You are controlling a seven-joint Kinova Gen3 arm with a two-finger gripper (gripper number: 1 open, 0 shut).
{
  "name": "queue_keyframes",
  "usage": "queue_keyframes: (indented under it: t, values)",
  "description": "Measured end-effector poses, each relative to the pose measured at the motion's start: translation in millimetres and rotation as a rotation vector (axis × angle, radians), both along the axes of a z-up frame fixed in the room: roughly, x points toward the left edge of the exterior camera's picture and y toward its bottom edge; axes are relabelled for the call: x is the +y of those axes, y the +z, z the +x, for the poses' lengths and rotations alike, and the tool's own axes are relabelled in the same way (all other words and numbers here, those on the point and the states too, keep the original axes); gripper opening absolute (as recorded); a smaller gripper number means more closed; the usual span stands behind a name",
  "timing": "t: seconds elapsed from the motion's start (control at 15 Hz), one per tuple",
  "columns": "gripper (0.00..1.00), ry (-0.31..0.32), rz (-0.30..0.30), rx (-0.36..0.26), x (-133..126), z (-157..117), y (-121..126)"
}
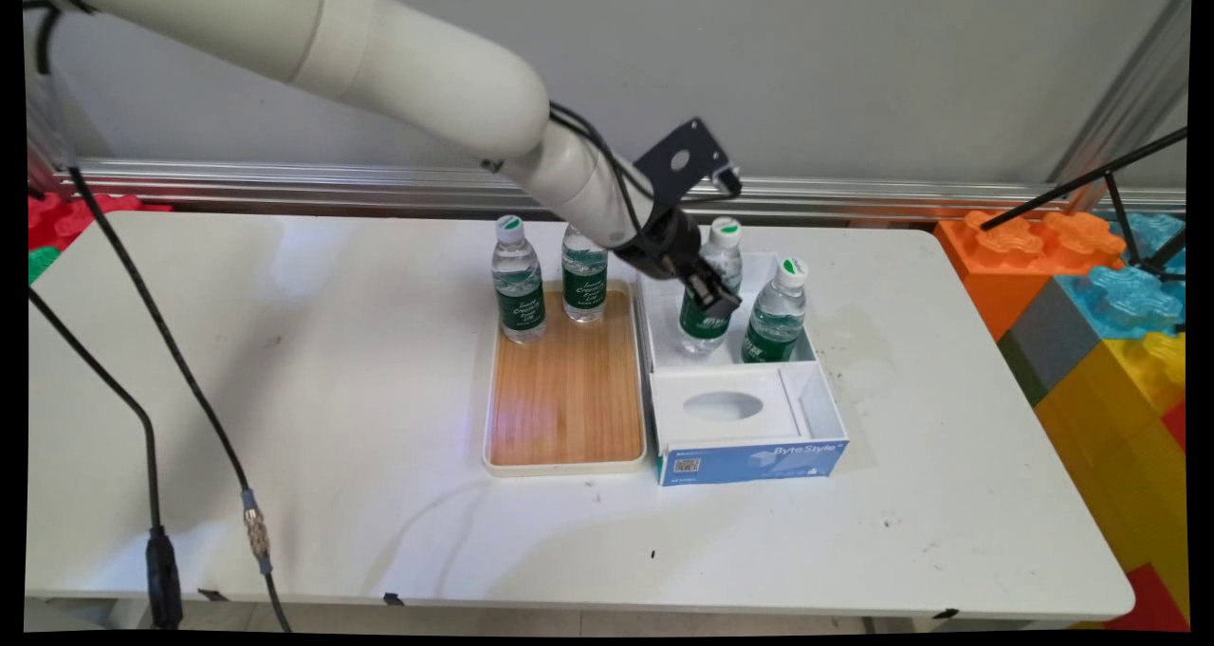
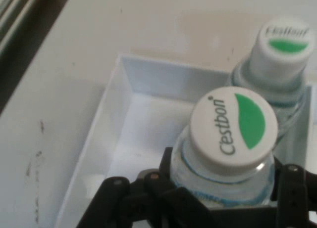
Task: Place the picked object on the tray
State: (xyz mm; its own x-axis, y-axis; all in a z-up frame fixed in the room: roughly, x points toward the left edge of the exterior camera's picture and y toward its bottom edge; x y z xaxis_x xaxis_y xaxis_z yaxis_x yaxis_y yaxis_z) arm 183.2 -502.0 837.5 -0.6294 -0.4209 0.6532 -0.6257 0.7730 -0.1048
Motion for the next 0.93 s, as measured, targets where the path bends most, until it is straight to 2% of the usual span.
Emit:
queue_keyframes:
  t: [0.33,0.6,0.93]
  values:
    - [0.00,0.004,-0.007,-0.014,15,-3,55]
    - [0.00,0.010,0.003,-0.039,29,7,94]
    - [0.00,0.034,0.032,-0.066,43,41,114]
